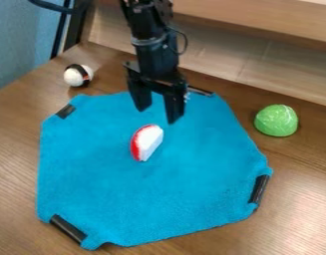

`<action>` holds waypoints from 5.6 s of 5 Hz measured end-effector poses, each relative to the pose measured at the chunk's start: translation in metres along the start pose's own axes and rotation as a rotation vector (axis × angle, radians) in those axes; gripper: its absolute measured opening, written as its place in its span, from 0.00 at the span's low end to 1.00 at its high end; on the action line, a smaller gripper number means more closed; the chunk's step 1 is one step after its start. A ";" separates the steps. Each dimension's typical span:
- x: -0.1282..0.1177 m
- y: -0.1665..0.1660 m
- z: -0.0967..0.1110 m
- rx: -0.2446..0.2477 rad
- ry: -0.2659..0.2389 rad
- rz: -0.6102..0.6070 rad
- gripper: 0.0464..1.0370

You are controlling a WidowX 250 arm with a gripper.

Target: Folds cloth from the right to the left. Closing the figure inside

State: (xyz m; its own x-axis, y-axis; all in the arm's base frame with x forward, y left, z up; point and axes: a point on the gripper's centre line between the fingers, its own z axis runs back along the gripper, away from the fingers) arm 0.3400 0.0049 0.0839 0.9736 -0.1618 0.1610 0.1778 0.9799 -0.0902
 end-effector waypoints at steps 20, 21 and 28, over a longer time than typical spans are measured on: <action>0.009 -0.095 -0.023 0.017 0.002 0.092 0.00; 0.007 -0.077 -0.008 0.002 -0.003 0.101 0.00; -0.023 0.066 0.039 0.025 -0.016 0.279 0.00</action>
State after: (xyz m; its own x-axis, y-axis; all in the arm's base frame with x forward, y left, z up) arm 0.3237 0.0774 0.1128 0.9820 0.1162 0.1491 -0.1006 0.9890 -0.1088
